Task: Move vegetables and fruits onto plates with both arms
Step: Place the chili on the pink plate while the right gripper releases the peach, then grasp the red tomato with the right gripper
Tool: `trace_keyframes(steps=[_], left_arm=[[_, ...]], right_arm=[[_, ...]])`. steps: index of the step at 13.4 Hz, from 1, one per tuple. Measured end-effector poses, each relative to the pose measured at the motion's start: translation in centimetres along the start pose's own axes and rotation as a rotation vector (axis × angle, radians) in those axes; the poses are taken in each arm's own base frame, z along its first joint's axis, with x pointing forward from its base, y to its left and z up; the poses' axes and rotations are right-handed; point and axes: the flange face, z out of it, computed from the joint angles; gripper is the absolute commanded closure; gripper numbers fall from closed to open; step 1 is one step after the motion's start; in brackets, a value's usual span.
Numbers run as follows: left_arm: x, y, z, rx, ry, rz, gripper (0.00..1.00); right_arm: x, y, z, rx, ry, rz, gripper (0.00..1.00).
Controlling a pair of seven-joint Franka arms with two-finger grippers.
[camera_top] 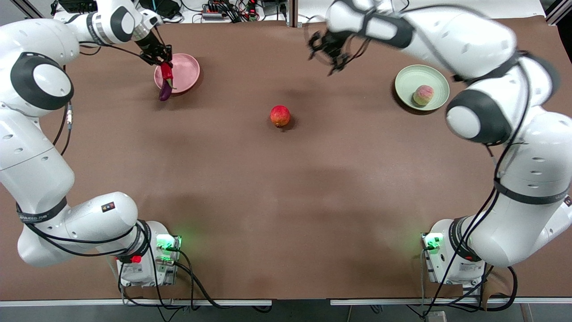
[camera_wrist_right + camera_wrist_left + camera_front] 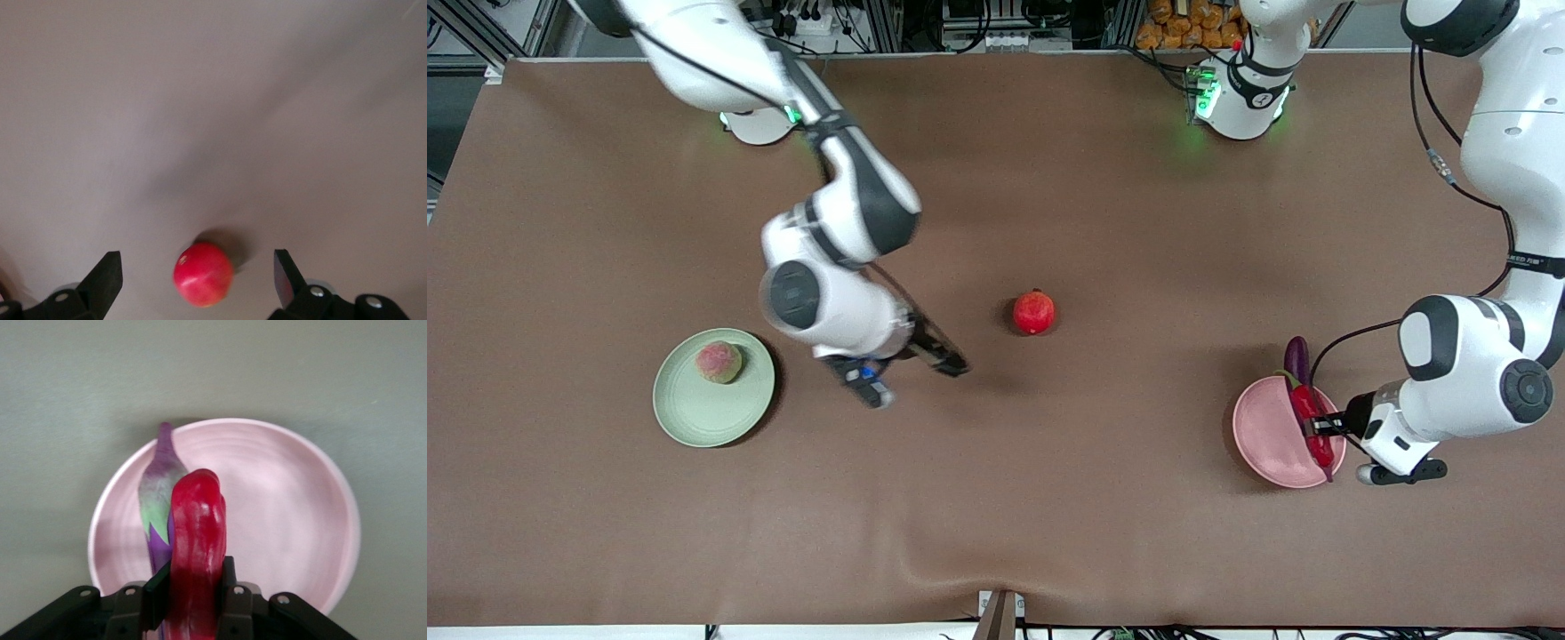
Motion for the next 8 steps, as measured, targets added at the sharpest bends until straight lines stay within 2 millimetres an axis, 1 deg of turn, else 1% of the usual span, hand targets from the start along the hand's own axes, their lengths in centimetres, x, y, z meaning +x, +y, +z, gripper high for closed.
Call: trace_keyframes(steps=[1, 2, 3, 4, 5, 7, 8], left_arm=[[-0.1, 0.2, 0.0, -0.003, -0.001, 0.003, 1.00], [-0.1, 0.8, 0.0, -0.005, -0.001, 0.010, 1.00], [-0.1, 1.3, 0.0, -0.008, -0.002, 0.016, 1.00], [-0.2, 1.6, 0.1, -0.009, -0.003, 0.020, 1.00], [-0.2, 1.8, 0.1, -0.009, -0.005, 0.023, 0.95], [-0.2, 2.0, 0.2, -0.009, -0.006, 0.026, 0.68], [-0.3, 2.1, 0.2, -0.009, -0.006, 0.026, 0.46]], right_arm=[[-2.9, -0.8, 3.2, 0.004, 0.008, 0.009, 0.00], [-5.0, -1.1, 6.2, -0.003, 0.011, 0.016, 0.00], [-6.5, -1.1, 8.3, -0.019, 0.011, 0.017, 0.00], [-7.6, -1.0, 9.7, -0.033, 0.009, 0.023, 0.00], [-8.4, -0.9, 10.3, -0.041, 0.008, 0.035, 0.00], [-9.4, -1.0, 10.7, -0.043, 0.009, 0.057, 0.00], [-9.5, -1.1, 11.1, -0.027, 0.015, 0.065, 0.00]])
